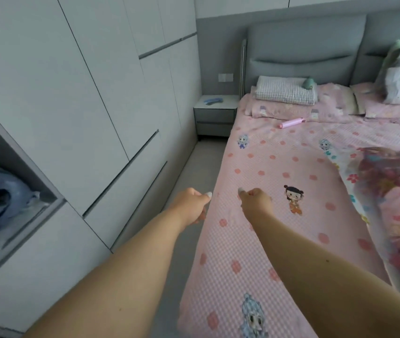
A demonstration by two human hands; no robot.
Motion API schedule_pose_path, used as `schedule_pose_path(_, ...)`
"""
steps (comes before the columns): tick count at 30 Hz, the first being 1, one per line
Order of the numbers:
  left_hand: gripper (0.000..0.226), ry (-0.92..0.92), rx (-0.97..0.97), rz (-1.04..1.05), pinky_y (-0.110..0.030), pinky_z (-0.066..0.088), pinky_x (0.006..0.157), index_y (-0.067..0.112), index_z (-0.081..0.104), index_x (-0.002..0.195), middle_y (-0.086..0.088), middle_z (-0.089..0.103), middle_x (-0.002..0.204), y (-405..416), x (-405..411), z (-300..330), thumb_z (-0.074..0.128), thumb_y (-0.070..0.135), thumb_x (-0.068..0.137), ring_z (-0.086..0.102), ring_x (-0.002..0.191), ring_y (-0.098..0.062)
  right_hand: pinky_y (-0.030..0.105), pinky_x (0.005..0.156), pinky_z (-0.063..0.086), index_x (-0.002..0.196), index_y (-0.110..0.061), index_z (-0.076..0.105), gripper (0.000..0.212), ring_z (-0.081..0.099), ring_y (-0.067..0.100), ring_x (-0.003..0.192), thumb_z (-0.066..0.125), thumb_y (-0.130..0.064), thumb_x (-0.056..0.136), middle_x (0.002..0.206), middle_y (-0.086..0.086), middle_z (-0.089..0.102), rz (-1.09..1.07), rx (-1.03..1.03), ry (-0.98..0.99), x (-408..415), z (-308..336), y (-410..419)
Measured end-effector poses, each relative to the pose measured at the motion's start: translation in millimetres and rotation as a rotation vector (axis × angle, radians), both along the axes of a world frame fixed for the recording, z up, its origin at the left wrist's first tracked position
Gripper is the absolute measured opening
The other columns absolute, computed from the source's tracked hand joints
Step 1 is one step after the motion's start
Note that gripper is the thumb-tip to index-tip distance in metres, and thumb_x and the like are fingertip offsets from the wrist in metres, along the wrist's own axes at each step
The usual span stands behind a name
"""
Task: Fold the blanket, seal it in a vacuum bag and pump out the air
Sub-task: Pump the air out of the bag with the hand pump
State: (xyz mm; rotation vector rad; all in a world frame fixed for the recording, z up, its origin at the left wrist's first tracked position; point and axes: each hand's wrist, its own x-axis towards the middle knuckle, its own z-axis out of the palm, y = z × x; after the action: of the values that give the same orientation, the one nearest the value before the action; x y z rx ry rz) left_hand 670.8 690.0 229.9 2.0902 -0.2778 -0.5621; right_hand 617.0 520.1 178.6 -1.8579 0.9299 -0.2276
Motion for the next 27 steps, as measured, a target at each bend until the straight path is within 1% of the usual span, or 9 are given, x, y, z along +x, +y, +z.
schedule_pose_path(7, 0.022, 0.020, 0.008, -0.111, -0.029, 0.049, 0.064, 0.018, 0.052, 0.086, -0.005, 0.063, 0.085, 13, 107, -6, 0.054, 0.038, 0.095, 0.064, 0.067, -0.017, 0.025, 0.045, 0.026, 0.078, -0.011, 0.047, 0.037, 0.041, 0.013, 0.050, 0.044, -0.041, 0.098, 0.060, -0.002, 0.045, -0.125, -0.033, 0.120, 95, -22, 6)
schedule_pose_path(9, 0.022, 0.019, 0.023, -0.148, -0.029, 0.049, 0.065, 0.018, 0.052, 0.084, -0.004, 0.062, 0.083, 11, 142, -2, 0.053, 0.037, 0.096, 0.063, 0.067, -0.017, 0.024, 0.047, 0.030, 0.090, -0.009, 0.049, 0.031, 0.042, 0.012, 0.055, 0.043, -0.038, 0.100, 0.065, -0.002, 0.045, -0.153, -0.013, 0.157, 129, -21, 4)
schedule_pose_path(12, 0.021, 0.009, 0.040, -0.195, -0.031, 0.050, 0.068, 0.018, 0.053, 0.085, -0.005, 0.062, 0.085, 5, 198, 5, 0.051, 0.035, 0.097, 0.063, 0.071, -0.019, 0.029, 0.068, 0.045, 0.120, -0.009, 0.055, 0.029, 0.054, 0.017, 0.076, 0.045, -0.027, 0.098, 0.086, 0.002, 0.055, -0.164, -0.004, 0.183, 181, -19, 2)
schedule_pose_path(14, 0.021, 0.016, 0.047, -0.212, -0.031, 0.050, 0.069, 0.016, 0.053, 0.088, -0.006, 0.061, 0.086, -1, 231, 8, 0.050, 0.034, 0.098, 0.062, 0.072, -0.020, 0.030, 0.068, 0.043, 0.119, -0.007, 0.060, 0.035, 0.052, 0.018, 0.076, 0.048, -0.030, 0.096, 0.086, 0.002, 0.056, -0.187, -0.010, 0.138, 208, -17, 1)
schedule_pose_path(18, 0.023, 0.034, 0.070, -0.250, -0.030, 0.049, 0.067, 0.011, 0.054, 0.098, -0.007, 0.062, 0.087, -23, 288, 2, 0.051, 0.034, 0.097, 0.062, 0.069, -0.018, 0.025, 0.049, 0.032, 0.122, -0.002, 0.056, 0.044, 0.039, 0.010, 0.057, 0.046, -0.038, 0.098, 0.070, -0.003, 0.044, -0.261, 0.025, 0.158, 249, -19, -14)
schedule_pose_path(21, 0.024, 0.030, 0.096, -0.315, -0.031, 0.051, 0.068, 0.011, 0.055, 0.100, -0.005, 0.063, 0.088, -42, 330, -4, 0.051, 0.035, 0.097, 0.064, 0.071, -0.018, 0.030, 0.061, 0.045, 0.124, -0.003, 0.056, 0.041, 0.051, 0.015, 0.065, 0.043, -0.034, 0.100, 0.079, 0.002, 0.054, -0.283, 0.021, 0.220, 271, -25, -34)
schedule_pose_path(23, 0.026, 0.017, 0.110, -0.365, -0.032, 0.052, 0.069, 0.012, 0.055, 0.102, -0.006, 0.065, 0.091, -55, 361, -4, 0.051, 0.037, 0.096, 0.065, 0.074, -0.019, 0.029, 0.062, 0.048, 0.101, -0.010, 0.055, 0.026, 0.051, 0.017, 0.064, 0.043, -0.032, 0.101, 0.078, 0.005, 0.053, -0.354, 0.014, 0.246, 289, -25, -45)
schedule_pose_path(25, 0.026, -0.008, 0.119, -0.411, -0.031, 0.052, 0.065, 0.012, 0.054, 0.100, -0.007, 0.065, 0.090, -68, 400, -4, 0.051, 0.037, 0.096, 0.065, 0.073, -0.019, 0.024, 0.052, 0.039, 0.073, -0.016, 0.046, 0.031, 0.042, 0.015, 0.055, 0.045, -0.032, 0.100, 0.067, 0.001, 0.044, -0.438, -0.009, 0.217, 315, -24, -57)
schedule_pose_path(27, 0.025, -0.022, 0.140, -0.456, -0.028, 0.050, 0.059, 0.012, 0.054, 0.096, -0.008, 0.065, 0.087, -87, 440, -1, 0.051, 0.037, 0.097, 0.064, 0.069, -0.018, 0.021, 0.047, 0.035, 0.071, -0.022, 0.043, 0.031, 0.043, 0.014, 0.054, 0.043, -0.031, 0.101, 0.067, 0.001, 0.043, -0.472, 0.000, 0.242, 339, -20, -67)
